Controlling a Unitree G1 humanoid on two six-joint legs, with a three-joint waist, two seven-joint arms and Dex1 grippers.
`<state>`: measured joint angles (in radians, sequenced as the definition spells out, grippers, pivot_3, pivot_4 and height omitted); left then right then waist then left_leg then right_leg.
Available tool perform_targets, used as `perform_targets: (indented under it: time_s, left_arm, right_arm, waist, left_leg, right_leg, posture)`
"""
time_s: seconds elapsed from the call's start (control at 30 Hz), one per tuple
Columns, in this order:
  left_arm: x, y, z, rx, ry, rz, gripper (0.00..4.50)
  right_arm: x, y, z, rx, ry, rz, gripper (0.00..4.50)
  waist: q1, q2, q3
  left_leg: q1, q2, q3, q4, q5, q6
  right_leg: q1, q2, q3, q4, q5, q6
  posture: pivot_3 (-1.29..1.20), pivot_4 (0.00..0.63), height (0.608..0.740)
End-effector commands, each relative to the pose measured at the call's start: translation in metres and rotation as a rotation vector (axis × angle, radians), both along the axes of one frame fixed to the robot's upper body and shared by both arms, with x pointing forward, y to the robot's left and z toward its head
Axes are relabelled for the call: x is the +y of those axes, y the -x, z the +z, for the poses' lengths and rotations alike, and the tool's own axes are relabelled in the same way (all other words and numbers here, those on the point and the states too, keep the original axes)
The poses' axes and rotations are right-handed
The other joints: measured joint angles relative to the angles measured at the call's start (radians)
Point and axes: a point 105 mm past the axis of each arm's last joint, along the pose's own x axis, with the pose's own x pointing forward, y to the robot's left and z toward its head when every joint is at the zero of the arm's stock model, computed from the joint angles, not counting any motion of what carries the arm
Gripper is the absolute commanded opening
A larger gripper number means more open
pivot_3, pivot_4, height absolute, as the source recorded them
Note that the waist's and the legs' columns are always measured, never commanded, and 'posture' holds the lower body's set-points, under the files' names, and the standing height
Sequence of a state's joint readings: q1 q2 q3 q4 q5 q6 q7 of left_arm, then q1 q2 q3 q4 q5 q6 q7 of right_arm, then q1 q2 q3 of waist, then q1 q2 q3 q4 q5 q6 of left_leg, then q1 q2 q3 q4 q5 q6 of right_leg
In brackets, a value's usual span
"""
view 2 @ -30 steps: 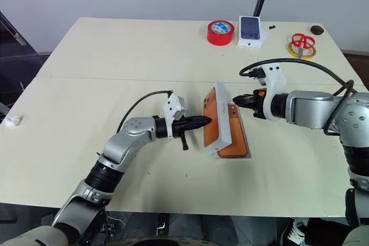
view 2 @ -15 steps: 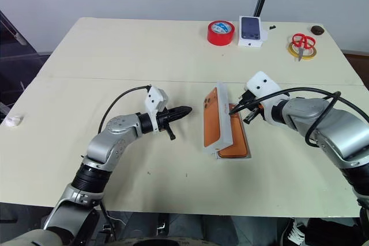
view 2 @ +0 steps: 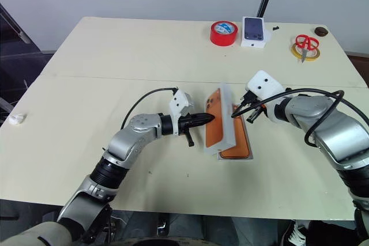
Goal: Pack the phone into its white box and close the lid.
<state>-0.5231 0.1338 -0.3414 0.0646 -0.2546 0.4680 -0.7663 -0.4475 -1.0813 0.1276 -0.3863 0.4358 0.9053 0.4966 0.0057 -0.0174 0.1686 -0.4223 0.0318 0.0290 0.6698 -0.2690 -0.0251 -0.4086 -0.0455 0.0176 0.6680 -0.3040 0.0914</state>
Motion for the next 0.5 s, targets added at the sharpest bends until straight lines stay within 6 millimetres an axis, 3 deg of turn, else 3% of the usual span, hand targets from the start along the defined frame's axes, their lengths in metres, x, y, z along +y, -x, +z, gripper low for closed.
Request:
perform_targets:
  time_s: [0.03, 0.3, 0.5]
  left_arm:
    - [0.002, 0.000, 0.015, -0.037, 0.053, 0.002, 0.00]
    - [0.045, -0.013, 0.014, -0.026, 0.023, 0.143, 0.00]
    - [0.044, -0.015, 0.000, -0.028, -0.074, 0.122, 0.00]
  right_arm:
    - [-0.003, 0.000, 0.016, -0.061, -0.001, -0.002, 0.05]
    - [-0.002, 0.013, 0.007, 0.015, 0.037, 0.061, 0.05]
    - [0.005, 0.025, -0.009, 0.084, 0.055, 0.115, 0.05]
  waist:
    - [0.002, 0.000, 0.000]
    - [0.004, 0.000, 0.000]
    - [0.007, 0.000, 0.000]
  left_leg:
    - [0.000, 0.000, 0.000, 0.000, 0.000, 0.000]
    - [0.000, 0.000, 0.000, 0.000, 0.000, 0.000]
    - [0.000, 0.000, 0.000, 0.000, 0.000, 0.000]
  right_leg:
    - [0.000, 0.000, 0.000, 0.000, 0.000, 0.000]
    - [0.000, 0.000, 0.000, 0.000, 0.000, 0.000]
    - [0.001, -0.001, 0.000, 0.000, 0.000, 0.000]
  posture:
    - [0.00, 0.150, 0.718]
    - [0.00, 0.150, 0.718]
    - [0.00, 0.150, 0.718]
